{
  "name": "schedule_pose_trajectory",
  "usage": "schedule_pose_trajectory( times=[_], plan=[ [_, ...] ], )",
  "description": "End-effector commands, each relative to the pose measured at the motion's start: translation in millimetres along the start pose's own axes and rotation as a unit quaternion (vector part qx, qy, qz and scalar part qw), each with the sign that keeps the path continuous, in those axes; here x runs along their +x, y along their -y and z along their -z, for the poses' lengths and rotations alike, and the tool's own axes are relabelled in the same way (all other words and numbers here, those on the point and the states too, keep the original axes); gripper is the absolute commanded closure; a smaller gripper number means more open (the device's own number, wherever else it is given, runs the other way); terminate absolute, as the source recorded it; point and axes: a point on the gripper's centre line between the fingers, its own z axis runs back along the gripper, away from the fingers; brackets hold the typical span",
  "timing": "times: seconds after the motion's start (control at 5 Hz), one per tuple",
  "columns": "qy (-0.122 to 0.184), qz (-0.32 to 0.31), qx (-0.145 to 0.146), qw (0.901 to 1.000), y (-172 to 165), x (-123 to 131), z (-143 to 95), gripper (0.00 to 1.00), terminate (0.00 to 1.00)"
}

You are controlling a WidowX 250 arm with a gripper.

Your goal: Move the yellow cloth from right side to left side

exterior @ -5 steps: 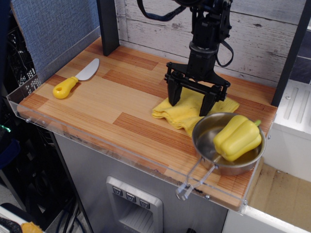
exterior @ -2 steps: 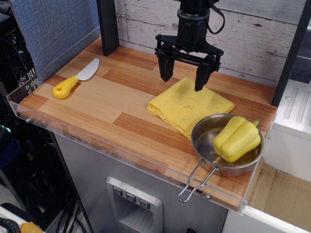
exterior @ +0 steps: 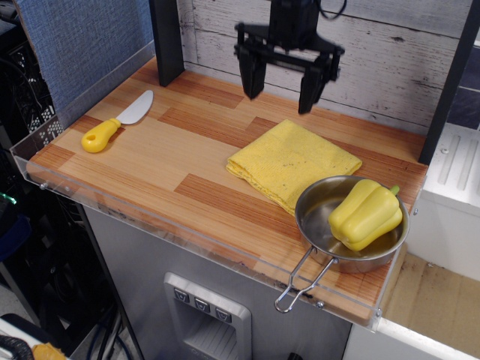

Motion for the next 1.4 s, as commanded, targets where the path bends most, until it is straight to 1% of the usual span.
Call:
schedule_pose_trajectory(
  times=[0.0, 0.2, 1.2],
  plan=[
    [0.050, 0.012, 0.003, 0.9987, -23.3, -5.3, -42.1, 0.00, 0.00],
    [0.014, 0.035, 0.005, 0.9993, -34.7, -8.9, -35.2, 0.00, 0.00],
    [0.014, 0.035, 0.005, 0.9993, -34.7, -8.9, -35.2, 0.00, 0.00]
  ],
)
